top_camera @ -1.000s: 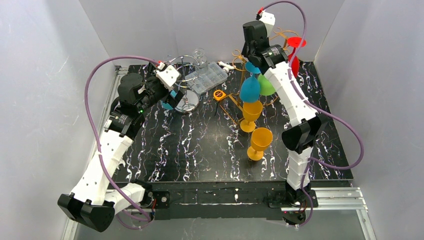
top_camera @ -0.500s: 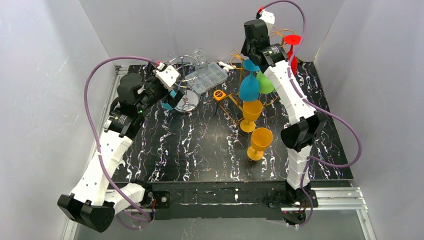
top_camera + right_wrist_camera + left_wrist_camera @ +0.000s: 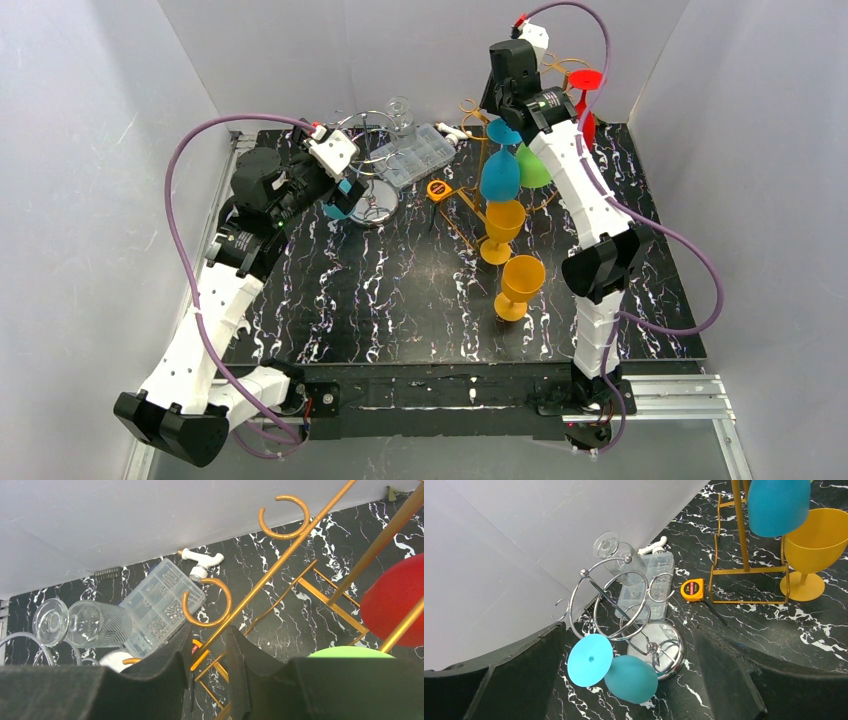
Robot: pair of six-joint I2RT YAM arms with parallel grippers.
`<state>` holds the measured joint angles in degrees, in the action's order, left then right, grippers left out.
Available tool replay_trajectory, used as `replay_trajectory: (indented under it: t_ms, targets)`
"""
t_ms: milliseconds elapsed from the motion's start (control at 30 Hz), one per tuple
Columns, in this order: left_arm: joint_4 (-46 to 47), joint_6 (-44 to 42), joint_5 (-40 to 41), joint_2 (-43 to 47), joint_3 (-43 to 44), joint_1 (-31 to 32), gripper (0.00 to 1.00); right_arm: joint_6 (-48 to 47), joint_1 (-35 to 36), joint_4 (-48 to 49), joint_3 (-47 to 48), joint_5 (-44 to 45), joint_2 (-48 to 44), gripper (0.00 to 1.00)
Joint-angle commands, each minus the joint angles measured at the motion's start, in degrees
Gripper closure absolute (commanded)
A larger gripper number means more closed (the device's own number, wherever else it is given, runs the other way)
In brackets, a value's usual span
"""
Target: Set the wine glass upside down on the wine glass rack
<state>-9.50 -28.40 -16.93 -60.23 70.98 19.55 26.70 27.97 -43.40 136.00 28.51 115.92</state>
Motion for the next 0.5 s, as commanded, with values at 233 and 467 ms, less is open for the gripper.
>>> replay_trajectory:
  t_ms: [233, 467]
  targets:
    - [1.38, -0.58, 0.58, 2.55, -0.98, -0.55, 0.02, -1.87, -0.02, -0.19, 2.65, -2.32, 1.32, 0.83]
    - [1.86, -0.19, -0.81, 1.85, -0.36, -0.73, 0.02, -7.38, -0.87, 0.22, 2.79, -4.26, -0.06, 0.99]
